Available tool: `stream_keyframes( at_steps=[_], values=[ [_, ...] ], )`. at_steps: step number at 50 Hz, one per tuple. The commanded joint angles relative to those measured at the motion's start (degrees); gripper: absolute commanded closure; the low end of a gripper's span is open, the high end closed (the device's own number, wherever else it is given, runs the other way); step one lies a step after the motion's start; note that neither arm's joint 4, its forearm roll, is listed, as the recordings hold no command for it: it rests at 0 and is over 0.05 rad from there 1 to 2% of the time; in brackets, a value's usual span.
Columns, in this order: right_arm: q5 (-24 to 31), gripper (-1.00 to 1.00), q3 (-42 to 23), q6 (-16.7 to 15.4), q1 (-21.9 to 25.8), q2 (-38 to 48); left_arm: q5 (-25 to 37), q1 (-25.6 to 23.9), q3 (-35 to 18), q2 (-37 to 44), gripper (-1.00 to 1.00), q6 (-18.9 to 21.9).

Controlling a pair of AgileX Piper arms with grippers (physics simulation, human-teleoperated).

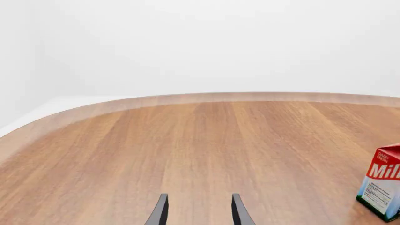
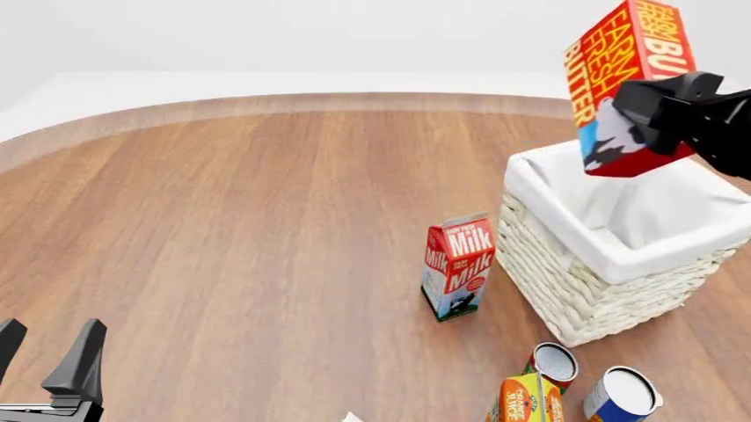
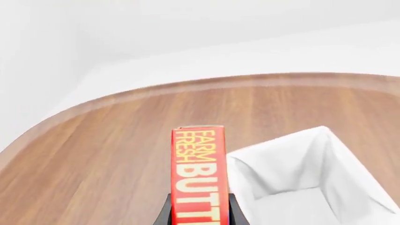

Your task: Pick up the cream cheese box and the butter, and put them in the basket.

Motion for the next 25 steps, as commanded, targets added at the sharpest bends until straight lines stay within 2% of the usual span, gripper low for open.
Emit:
stream_keyframes(
  at_steps=[1,5,18,25],
  values=[
    [-2.0,1.00,1.3,3.8,-3.0,-1.4,0.0,0.0,0.0,0.0,-1.00,0.0],
    [-1.0,1.00,1.3,4.9,-4.0,-2.7,0.0,0.0,0.0,0.0,-1.00,0.0],
    [0.0,1.00,1.7,5.3,-5.9,-3.2,0.0,0.0,0.0,0.0,-1.00,0.0],
    [-2.1,1.00,3.7,5.9,-7.3,-2.2,0.0,0.0,0.0,0.0,-1.00,0.0]
  ],
)
